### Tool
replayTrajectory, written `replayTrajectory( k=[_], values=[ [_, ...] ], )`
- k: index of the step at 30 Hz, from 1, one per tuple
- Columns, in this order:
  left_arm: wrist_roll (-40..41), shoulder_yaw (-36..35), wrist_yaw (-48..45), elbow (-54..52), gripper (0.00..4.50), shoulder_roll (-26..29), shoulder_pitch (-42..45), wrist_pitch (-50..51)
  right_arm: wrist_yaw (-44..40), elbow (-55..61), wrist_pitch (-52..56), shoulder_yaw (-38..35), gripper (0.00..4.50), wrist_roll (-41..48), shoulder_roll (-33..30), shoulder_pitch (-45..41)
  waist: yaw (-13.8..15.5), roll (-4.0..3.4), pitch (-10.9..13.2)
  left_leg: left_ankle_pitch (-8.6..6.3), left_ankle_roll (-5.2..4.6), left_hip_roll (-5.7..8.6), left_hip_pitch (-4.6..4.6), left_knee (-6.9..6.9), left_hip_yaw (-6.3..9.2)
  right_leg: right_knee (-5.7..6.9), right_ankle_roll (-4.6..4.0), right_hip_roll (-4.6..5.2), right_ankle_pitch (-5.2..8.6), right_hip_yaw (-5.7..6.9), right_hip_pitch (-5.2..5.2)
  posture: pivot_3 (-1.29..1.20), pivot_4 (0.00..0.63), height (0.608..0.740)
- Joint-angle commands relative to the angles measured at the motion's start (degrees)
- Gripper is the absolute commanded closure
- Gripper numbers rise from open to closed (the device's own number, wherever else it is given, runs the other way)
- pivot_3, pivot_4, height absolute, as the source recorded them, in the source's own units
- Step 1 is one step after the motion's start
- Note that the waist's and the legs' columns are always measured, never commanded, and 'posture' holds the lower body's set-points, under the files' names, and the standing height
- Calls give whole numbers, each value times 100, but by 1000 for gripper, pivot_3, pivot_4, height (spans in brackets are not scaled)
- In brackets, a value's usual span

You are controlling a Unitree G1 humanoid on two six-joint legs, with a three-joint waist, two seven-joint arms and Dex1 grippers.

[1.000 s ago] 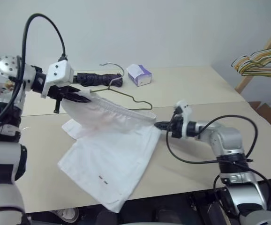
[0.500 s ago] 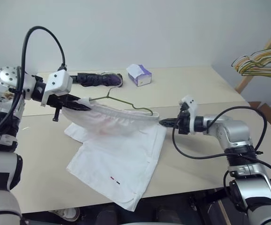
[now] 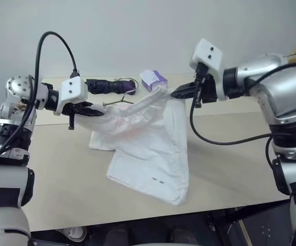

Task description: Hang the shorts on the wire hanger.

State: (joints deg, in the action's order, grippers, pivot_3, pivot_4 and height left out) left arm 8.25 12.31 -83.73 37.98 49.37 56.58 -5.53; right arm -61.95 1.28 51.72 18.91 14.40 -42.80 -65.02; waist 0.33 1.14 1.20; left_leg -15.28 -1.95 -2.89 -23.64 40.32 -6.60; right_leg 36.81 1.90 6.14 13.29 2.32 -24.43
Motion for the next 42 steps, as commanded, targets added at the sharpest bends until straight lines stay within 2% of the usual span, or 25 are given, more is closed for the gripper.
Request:
replayTrajectory(
  k=[1,11,20,24,30,35,39,42],
  values=[
    [121,-363,139,-286,4500,-30,-1,122,-14,15,-474,217,4431,-307,60,70,4,0,0,0,0,2,-1,1,-1,1,0,2,0,0,0,53,0,740],
    [80,-492,102,-968,4500,-88,-657,325,569,-192,-847,87,4431,-687,607,135,-15,-1,0,6,10,2,-2,3,-1,26,0,2,0,1,-3,62,0,740],
    [199,-658,348,-1109,4500,-322,-613,605,133,-4,-1452,348,4431,-945,459,402,16,-1,0,5,8,3,-2,4,0,21,0,3,0,2,-1,59,0,740],
    [189,-674,292,-1131,4500,-292,-639,540,206,-173,-1708,374,3418,-1226,479,465,7,-1,0,6,9,3,-2,4,0,21,0,3,0,2,-2,58,0,740],
    [199,-697,292,-1125,4500,-290,-641,550,130,-287,-2135,431,1285,-1519,444,583,-1,-1,0,6,10,3,-2,4,0,21,0,2,0,2,-1,60,0,740],
    [190,-684,254,-1117,4500,-288,-643,542,-230,-245,-2275,260,1285,-1349,419,647,-2,-1,0,6,10,4,-2,4,0,19,0,3,0,2,-1,59,0,740],
    [154,-665,203,-1102,4500,-267,-641,459,-549,-335,-1419,-15,1285,-862,549,337,-1,-1,0,7,10,4,-1,4,0,19,0,3,0,2,0,57,0,740],
    [171,-672,176,-1121,4500,-274,-618,459,-657,-603,-1233,-61,1285,-743,632,79,-7,-2,1,7,10,4,0,5,0,20,0,2,0,2,0,54,0,740]
  ],
)
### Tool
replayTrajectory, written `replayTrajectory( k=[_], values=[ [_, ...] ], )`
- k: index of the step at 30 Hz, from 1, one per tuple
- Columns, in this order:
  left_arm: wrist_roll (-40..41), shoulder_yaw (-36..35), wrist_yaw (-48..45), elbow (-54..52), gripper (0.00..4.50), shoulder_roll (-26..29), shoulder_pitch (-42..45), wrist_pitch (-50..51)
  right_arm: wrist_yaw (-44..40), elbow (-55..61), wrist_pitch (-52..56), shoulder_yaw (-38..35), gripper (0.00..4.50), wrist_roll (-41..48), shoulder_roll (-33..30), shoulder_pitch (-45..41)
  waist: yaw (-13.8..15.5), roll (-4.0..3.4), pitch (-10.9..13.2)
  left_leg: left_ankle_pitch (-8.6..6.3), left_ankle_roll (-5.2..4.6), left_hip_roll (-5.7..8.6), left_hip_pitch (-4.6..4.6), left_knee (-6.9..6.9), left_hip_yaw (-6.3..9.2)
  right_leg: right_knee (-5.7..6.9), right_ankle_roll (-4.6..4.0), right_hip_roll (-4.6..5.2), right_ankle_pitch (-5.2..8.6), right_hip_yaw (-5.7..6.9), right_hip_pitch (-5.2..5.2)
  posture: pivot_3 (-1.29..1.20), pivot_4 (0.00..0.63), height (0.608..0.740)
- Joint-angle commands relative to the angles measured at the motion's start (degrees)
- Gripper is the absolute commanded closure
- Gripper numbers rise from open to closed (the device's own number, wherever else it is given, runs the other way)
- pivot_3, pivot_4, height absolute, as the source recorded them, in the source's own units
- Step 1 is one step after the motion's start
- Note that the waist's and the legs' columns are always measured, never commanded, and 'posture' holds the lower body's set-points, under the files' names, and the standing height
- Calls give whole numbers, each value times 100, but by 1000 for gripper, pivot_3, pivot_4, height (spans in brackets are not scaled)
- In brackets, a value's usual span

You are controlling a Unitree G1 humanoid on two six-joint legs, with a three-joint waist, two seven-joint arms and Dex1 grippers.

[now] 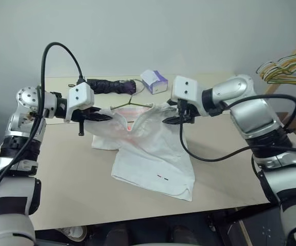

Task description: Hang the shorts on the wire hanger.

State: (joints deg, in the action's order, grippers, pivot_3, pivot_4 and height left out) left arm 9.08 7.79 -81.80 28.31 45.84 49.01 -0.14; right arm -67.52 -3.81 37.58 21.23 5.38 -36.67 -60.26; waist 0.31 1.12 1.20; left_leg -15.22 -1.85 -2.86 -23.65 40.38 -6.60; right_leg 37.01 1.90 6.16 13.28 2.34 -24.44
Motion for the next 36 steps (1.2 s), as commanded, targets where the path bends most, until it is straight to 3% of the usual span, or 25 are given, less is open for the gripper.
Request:
replayTrajectory(
  k=[1,19,24,30,36],
  values=[
    [104,-228,-26,-167,4500,74,149,-69,-129,-218,141,-218,1285,102,16,-456,-11,0,0,0,0,-1,2,0,0,0,0,0,0,0,0,54,0,740],
    [120,-261,-15,-263,4500,56,106,-149,-820,-1545,-119,-39,1285,58,490,-944,-67,0,0,1,1,0,1,-1,1,7,0,0,0,0,2,54,0,740],
    [137,-265,-26,-247,4500,35,157,-156,-869,-1821,-263,81,2318,-66,627,-925,-101,0,0,1,2,0,0,0,1,8,0,0,0,1,2,53,0,740],
    [184,-311,-60,-191,4500,15,194,-154,-887,-2059,-504,105,4483,-228,698,-834,-106,0,0,3,6,0,0,-1,0,9,0,0,0,1,2,50,0,740],
    [243,-429,54,-25,4500,-104,257,-87,-859,-2040,-856,48,4483,-312,664,-700,-103,0,0,3,6,0,0,-1,1,8,0,0,0,1,2,47,0,740]
  ],
)
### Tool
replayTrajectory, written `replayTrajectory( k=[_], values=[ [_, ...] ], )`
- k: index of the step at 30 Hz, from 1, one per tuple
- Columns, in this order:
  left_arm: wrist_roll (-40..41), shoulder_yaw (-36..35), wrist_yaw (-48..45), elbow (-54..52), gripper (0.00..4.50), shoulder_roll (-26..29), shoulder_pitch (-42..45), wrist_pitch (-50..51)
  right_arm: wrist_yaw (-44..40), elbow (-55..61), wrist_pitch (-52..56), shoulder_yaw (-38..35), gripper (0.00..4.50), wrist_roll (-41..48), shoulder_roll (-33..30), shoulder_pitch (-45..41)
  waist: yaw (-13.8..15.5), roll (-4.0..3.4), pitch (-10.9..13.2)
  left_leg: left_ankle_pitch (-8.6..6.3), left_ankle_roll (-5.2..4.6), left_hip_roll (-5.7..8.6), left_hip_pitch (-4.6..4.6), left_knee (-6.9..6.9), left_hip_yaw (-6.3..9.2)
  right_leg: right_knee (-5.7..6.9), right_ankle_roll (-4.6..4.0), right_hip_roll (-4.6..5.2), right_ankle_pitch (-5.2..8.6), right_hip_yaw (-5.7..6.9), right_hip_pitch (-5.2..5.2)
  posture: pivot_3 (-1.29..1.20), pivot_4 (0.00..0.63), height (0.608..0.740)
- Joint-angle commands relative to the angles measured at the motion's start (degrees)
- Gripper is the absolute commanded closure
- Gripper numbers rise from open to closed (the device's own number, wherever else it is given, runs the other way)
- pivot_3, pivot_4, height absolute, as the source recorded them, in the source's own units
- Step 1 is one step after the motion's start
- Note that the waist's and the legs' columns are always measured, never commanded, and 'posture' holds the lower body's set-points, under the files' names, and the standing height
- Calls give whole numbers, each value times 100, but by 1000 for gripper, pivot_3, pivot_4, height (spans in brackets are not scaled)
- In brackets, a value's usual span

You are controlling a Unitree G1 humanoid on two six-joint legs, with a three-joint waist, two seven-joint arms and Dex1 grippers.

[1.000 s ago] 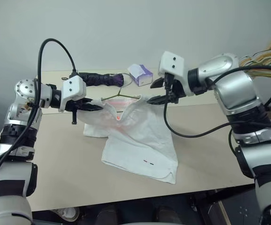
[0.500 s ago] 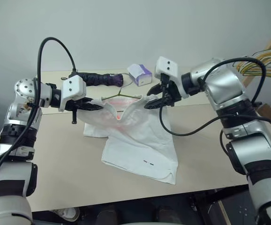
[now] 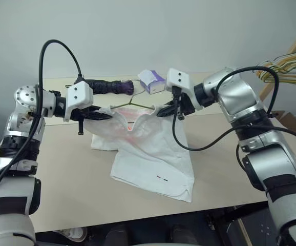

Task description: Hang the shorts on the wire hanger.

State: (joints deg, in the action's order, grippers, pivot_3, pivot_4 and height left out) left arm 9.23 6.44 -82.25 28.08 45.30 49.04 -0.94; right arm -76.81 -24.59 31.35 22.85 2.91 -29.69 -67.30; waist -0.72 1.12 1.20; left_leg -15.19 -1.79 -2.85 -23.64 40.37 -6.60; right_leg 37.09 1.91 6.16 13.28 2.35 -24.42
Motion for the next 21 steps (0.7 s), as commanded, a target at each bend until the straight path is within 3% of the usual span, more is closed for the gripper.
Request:
replayTrajectory(
  k=[1,2,6,12,17,21],
  values=[
    [217,-308,116,37,4500,-73,261,-33,83,48,-269,-135,4483,-62,-35,20,-1,0,0,0,0,0,0,0,0,0,0,0,0,0,0,47,0,740],
    [204,-315,117,63,4500,-84,263,-58,92,50,-282,-149,4483,-58,-31,27,-2,0,0,0,0,0,0,0,0,0,0,0,0,0,0,46,0,740],
    [522,-566,59,218,3429,-250,278,25,157,149,-65,-256,4500,24,-15,50,-6,0,0,2,3,-1,-1,0,0,1,0,0,0,0,-1,41,0,740],
    [615,-836,152,294,1531,-225,226,-208,277,367,393,-369,4500,77,-155,228,-18,0,0,2,4,0,-1,0,0,0,0,0,0,0,0,29,0,740],
    [1239,-1682,918,279,43,-421,228,8,609,981,1448,-699,4500,186,-696,810,4,1,0,1,2,-1,-6,1,5,0,0,1,0,5,2,-17,0,740],
    [1530,-1880,1218,-312,13,-638,-204,323,1183,1710,2767,-1326,4500,349,-1185,1348,-23,0,0,1,2,1,-11,7,5,-4,2,7,-1,7,2,-55,0,740]
  ],
)
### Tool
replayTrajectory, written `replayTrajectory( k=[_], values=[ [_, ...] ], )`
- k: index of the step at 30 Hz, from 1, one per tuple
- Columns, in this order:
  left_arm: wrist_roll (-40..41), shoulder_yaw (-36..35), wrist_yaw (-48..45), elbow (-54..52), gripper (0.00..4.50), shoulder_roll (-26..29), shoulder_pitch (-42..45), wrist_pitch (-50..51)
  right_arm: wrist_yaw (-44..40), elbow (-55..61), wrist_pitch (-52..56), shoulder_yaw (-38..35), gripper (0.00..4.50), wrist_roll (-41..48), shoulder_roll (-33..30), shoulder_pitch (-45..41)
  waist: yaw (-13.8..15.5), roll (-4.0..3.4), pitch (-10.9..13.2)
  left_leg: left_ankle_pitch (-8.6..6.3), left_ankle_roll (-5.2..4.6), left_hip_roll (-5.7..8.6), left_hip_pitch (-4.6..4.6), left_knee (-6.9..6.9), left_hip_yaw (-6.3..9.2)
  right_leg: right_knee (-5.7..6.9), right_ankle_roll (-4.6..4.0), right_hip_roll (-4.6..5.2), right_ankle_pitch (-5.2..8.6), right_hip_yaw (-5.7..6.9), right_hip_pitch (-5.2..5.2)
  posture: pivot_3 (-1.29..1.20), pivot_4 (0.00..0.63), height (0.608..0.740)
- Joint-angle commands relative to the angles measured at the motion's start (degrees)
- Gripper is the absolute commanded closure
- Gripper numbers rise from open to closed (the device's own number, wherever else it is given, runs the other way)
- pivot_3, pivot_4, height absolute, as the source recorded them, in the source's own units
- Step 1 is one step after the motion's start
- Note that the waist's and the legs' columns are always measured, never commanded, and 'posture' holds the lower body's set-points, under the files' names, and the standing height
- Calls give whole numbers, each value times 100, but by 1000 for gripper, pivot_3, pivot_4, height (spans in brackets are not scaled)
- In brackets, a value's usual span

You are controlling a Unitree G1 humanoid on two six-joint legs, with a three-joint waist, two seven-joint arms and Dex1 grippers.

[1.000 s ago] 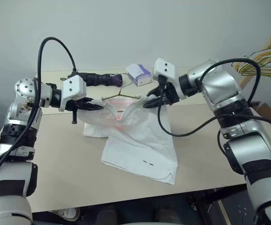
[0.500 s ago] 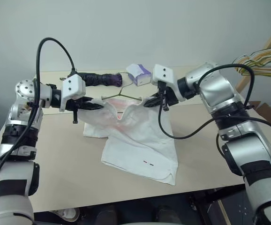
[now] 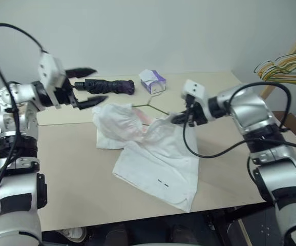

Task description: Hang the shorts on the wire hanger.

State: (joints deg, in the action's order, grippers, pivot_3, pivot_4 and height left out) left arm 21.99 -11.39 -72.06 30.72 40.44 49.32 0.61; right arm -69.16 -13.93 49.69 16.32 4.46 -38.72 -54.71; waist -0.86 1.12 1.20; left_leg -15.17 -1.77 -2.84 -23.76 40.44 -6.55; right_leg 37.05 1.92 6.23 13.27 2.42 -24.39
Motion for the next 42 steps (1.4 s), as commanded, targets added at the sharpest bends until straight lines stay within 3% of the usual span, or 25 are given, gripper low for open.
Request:
replayTrajectory(
  k=[1,7,12,17,21,27,35,42],
  values=[
    [276,-41,189,-826,13,-203,-444,227,670,833,1360,-919,4500,208,-381,216,-28,-3,-1,0,0,0,0,0,0,0,0,0,0,0,0,-61,0,740],
    [333,365,704,-2255,13,-500,-1296,1140,1926,1921,3233,-2102,4500,148,-730,864,-192,-4,-2,-3,-5,-1,9,0,0,-8,-2,0,0,-4,-1,-126,0,740],
    [454,536,958,-2932,13,-696,-1596,1537,2820,2468,4179,-2555,4500,-27,-966,1051,-379,-11,-4,-9,-11,1,26,-6,-1,-14,-2,2,0,-16,5,-174,0,740],
    [421,726,1014,-3116,13,-740,-1560,1669,3794,1748,4281,-3590,4500,-183,-909,746,-524,-13,-4,-11,-16,4,46,-8,-4,-17,-2,2,0,-22,22,-191,0,740],
    [412,807,924,-3176,13,-679,-1532,1705,4983,1205,4281,-4482,4500,-838,-622,205,-638,-20,-6,-13,-17,5,52,-15,-2,-17,-1,2,0,-30,22,-191,0,740],
    [483,778,903,-3326,13,-573,-1538,1835,6057,757,4271,-5299,4500,-1316,-526,-513,-746,-37,1,-12,-17,6,54,-28,4,-20,0,2,0,-44,15,-190,0,740],
    [980,550,929,-3734,13,-694,-1632,1855,7479,-1863,2343,-6253,4500,-1157,-1265,-1541,-822,-57,10,-14,-20,15,79,-58,2,-31,3,3,0,-77,21,-185,0,740],
    [1075,552,997,-3890,13,-782,-1777,1830,8013,-3619,1059,-6158,4500,-724,-1914,-2000,-979,-77,19,-14,-22,20,122,-81,-16,-30,8,3,2,-123,37,-182,0,740]
  ],
)
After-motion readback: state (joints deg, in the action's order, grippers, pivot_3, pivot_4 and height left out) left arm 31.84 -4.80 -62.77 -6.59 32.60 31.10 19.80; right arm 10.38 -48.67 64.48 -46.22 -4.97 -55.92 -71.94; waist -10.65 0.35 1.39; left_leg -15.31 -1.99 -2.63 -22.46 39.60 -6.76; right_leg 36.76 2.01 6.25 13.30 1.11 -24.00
